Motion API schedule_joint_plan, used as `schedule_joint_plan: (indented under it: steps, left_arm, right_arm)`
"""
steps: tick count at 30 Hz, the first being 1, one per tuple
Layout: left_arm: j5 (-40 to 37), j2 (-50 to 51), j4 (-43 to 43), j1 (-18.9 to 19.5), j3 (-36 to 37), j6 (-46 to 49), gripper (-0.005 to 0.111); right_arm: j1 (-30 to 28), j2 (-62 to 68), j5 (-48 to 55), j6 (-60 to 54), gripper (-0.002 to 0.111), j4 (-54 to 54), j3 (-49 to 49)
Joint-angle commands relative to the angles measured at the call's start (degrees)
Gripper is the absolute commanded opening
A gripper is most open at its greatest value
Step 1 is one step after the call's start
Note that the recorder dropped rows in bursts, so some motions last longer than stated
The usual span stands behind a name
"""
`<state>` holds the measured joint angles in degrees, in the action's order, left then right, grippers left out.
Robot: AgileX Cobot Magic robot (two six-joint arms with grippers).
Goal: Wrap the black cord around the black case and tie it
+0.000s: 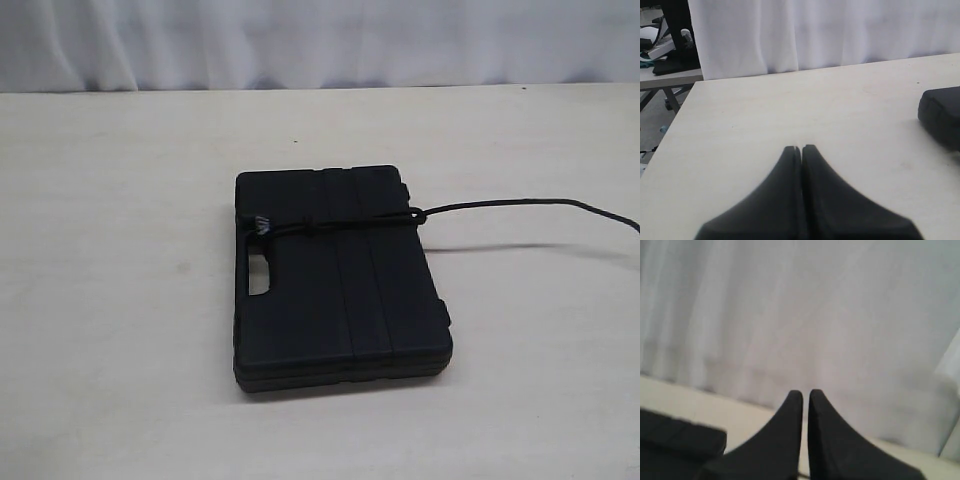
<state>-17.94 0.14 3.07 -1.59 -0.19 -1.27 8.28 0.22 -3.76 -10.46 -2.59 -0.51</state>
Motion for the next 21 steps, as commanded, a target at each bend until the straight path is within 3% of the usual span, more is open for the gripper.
schedule_joint_plan:
  steps: [1, 9, 21]
  left_arm:
    - [0.5, -0.1, -0.8, -0.4, 0.2, 0.0, 0.0]
    - [0.5, -0.1, -0.8, -0.4, 0.2, 0.0, 0.0]
    - [0.5, -0.1, -0.8, -0.4, 0.2, 0.0, 0.0]
  right_arm:
    - [-0.2, -0.2, 9.2, 2.4, 0.004, 0.0, 0.5]
    - [-0.2, -0.2, 15.7, 11.5, 0.004, -2.5, 0.5]
    - [-0.2, -0.2, 22.0, 10.9, 0.004, -2.6, 0.5]
